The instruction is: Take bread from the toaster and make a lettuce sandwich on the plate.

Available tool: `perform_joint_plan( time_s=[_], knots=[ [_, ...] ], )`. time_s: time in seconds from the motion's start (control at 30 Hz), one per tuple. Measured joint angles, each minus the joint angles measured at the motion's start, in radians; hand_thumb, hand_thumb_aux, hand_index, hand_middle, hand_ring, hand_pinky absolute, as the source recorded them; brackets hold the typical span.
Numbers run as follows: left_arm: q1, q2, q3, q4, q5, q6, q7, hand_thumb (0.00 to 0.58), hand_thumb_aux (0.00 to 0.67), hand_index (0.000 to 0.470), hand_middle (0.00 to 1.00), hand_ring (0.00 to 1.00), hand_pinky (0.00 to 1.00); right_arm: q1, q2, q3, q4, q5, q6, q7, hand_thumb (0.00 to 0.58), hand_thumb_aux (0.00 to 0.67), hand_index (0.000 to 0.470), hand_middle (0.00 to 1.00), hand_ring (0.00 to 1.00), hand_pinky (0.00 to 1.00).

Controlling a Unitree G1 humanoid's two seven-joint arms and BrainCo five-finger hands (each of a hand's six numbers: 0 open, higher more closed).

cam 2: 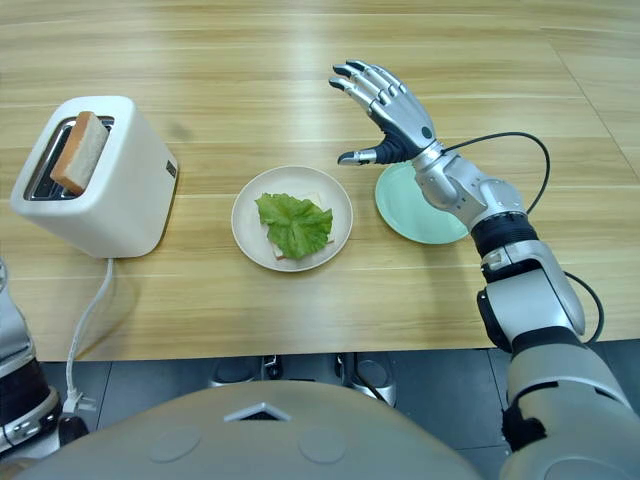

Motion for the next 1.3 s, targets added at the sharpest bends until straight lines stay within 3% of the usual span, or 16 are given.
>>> perform_joint_plan(
  time_s=[0.07, 0.2, 0.53, 0.57, 0.6, 0.63, 0.67, 1.3],
  knots=[
    [0.002, 0.013, -0.083, 0.164, 0.042, 0.023, -0.006, 0.000, 0.000, 0.000, 0.00, 0.00, 0.00, 0.000, -0.001, -0.008, -0.008, 0.001, 0.000, 0.000, 0.000, 0.000, 0.000, 0.00, 0.00, 0.00],
    [-0.021, 0.008, -0.174, 0.274, 0.036, 0.015, -0.009, 0.000, 0.000, 0.000, 0.00, 0.00, 0.00, 0.001, -0.001, -0.012, -0.011, 0.000, 0.000, 0.000, 0.000, 0.000, 0.000, 0.00, 0.00, 0.00],
    [-0.082, 0.030, -0.232, 0.331, -0.006, -0.017, -0.001, 0.000, 0.000, 0.000, 0.00, 0.00, 0.00, 0.007, -0.002, -0.014, -0.012, -0.003, 0.001, 0.000, 0.000, 0.000, 0.000, 0.00, 0.00, 0.00],
    [-0.082, 0.031, -0.233, 0.331, -0.006, -0.017, 0.000, 0.128, 0.079, 0.054, 0.00, 0.00, 0.00, 0.007, -0.002, -0.014, -0.012, -0.003, 0.001, 0.000, 0.000, 0.000, 0.000, 0.00, 0.00, 0.00],
    [-0.082, 0.033, -0.235, 0.331, -0.007, -0.017, 0.001, 0.447, 0.349, 0.240, 0.00, 0.00, 0.00, 0.007, -0.002, -0.014, -0.012, -0.003, 0.001, 0.000, 0.000, 0.000, 0.000, 0.00, 0.00, 0.00],
    [-0.082, 0.034, -0.237, 0.331, -0.008, -0.017, 0.001, 0.447, 0.349, 0.240, 0.00, 0.00, 0.00, 0.007, -0.002, -0.014, -0.012, -0.003, 0.001, 0.000, 0.000, 0.000, 0.000, 0.00, 0.00, 0.00],
    [-0.082, 0.034, -0.239, 0.331, -0.012, -0.016, 0.005, 0.580, 0.670, 0.460, 0.00, 0.00, 0.00, 0.007, -0.002, -0.014, -0.012, -0.003, 0.001, 0.000, 0.000, 0.000, 0.000, 0.00, 0.00, 0.00],
    [-0.084, 0.035, -0.268, 0.329, -0.018, -0.003, 0.040, 0.580, 0.670, 0.460, 0.00, 0.00, 0.00, 0.023, 0.006, -0.014, -0.001, -0.008, 0.002, 0.000, 0.000, 0.000, 0.000, 0.00, 0.00, 0.00]
  ],
)
